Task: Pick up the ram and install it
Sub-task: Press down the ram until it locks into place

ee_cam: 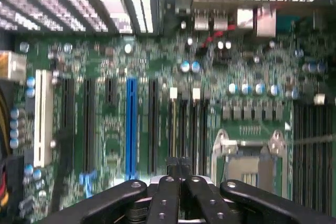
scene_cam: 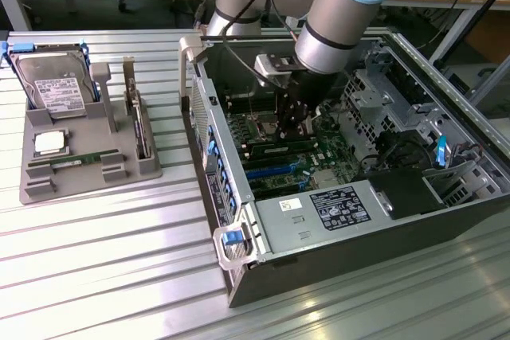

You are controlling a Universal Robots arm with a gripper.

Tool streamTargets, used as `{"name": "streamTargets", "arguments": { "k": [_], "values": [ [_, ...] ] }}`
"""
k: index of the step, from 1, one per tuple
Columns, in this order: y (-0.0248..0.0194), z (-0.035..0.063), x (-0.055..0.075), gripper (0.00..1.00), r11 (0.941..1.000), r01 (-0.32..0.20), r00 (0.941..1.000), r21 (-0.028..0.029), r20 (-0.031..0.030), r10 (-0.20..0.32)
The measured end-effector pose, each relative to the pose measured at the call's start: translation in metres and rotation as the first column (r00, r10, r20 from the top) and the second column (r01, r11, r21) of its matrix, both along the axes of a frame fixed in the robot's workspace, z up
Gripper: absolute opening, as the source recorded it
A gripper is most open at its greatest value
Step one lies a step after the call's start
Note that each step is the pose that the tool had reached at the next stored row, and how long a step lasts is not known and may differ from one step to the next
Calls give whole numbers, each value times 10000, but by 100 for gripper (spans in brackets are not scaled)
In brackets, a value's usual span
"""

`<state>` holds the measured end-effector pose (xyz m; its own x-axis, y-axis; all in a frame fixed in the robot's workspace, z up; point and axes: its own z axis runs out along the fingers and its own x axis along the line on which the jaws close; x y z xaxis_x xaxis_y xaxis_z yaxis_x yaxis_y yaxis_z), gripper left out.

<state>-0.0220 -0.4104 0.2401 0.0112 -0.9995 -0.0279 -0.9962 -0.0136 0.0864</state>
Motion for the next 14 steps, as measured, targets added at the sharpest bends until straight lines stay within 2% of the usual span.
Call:
{"name": "streamTargets", "arguments": {
  "k": [4, 6, 14],
  "values": [
    [0, -12, -355, 10, 10000, 2, 10000, 0, 22, -2],
    [-3, -24, -362, 10, 10000, 2, 10000, 38, 22, -2],
    [-4, -97, -362, 10, 10000, 1, 10000, 47, 21, -1]
  ]
}}
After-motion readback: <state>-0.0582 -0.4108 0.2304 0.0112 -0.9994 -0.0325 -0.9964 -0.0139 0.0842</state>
